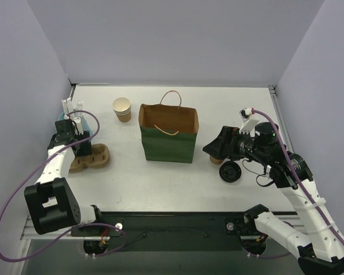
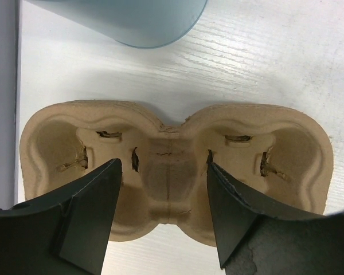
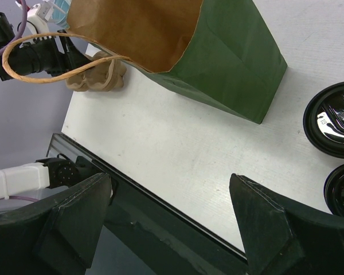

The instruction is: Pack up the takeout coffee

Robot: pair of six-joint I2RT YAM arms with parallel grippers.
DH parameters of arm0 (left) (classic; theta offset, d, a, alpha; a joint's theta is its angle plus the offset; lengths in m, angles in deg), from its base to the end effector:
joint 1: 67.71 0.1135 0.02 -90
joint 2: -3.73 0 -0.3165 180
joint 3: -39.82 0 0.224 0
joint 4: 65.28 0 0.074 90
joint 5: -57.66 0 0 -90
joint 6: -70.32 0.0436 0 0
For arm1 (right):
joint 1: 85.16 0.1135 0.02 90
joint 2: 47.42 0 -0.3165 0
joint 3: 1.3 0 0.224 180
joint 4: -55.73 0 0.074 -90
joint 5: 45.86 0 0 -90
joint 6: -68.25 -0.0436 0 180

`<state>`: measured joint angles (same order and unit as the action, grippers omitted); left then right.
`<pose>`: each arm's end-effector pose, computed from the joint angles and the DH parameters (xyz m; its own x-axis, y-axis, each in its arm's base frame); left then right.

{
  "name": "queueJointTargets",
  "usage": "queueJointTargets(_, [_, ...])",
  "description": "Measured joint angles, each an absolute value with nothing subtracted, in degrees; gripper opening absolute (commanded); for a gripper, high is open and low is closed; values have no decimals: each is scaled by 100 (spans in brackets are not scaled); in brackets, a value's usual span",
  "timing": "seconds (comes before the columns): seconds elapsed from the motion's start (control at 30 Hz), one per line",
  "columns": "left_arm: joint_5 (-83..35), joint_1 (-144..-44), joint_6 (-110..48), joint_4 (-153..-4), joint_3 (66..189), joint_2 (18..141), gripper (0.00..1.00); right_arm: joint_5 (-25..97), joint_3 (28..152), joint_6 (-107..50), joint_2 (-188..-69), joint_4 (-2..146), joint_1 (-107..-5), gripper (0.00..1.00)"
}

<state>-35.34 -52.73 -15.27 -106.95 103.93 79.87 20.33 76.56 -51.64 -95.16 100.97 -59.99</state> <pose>0.2243 0.0624 0.2794 -0.7984 -0.1341 -0.5870 -0.2273 0.9699 0.0876 0.0928 0.0631 0.4304 -0.5744 0.2339 -0.7845 -0.5255 0.6295 0.5724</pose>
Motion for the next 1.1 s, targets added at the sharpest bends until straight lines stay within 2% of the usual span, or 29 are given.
queueJointTargets(0.5, [-3482, -5351, -1479, -10736, 10393, 8284, 65, 2030, 7656, -5166, -9591, 10052, -5999, 87])
queueJointTargets(0.83, [-3550, -5384, -1479, -10771, 10393, 8339, 54, 2030, 7656, -5164, -9597, 10014, -5999, 87])
queueJointTargets(1.1, [-3746, -5474, -1508, -10942, 10404, 8179, 53, 2030, 7656, -5164, -9597, 10014, -5999, 87])
